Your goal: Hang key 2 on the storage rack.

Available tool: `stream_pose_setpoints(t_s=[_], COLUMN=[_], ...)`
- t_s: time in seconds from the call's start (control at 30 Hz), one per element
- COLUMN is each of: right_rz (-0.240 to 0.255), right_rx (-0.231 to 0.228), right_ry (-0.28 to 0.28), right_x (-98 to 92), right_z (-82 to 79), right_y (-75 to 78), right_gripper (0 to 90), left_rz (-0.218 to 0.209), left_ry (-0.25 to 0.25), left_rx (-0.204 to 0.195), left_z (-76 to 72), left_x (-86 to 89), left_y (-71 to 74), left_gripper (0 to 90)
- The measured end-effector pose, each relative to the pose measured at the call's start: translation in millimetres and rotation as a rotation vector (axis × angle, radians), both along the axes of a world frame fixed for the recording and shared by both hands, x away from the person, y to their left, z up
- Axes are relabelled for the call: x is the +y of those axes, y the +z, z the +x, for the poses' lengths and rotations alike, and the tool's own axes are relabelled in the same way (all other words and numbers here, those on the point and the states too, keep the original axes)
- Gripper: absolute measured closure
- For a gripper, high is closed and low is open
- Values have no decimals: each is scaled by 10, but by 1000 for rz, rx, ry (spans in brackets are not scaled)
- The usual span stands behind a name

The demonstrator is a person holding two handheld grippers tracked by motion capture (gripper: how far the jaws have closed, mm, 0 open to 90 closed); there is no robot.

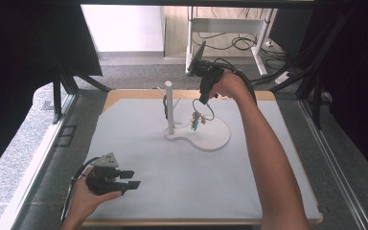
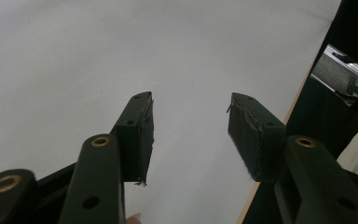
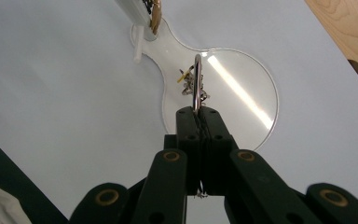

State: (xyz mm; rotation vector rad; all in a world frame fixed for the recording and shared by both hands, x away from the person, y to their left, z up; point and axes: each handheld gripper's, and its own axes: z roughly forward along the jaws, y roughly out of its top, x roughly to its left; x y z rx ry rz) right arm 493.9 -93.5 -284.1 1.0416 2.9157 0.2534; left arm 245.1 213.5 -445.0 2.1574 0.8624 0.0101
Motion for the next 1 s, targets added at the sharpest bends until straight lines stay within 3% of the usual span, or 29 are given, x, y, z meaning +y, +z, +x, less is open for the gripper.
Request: stream_pose_setpoints(t_s=[0.77,1.0], right_rz=[-14,-10], right_rx=[-17,-34], right_ry=[-14,-14], right_x=[215,266], right_z=[173,226], right_y=[-156,-118], right_gripper=[882,882], left_rz=[-1,-2], left_ry=[-10,-10], left_rx=[-3,-4], left_z=[17,18], left_x=[10,22], left_y=[-1,-3], left_gripper=[506,506])
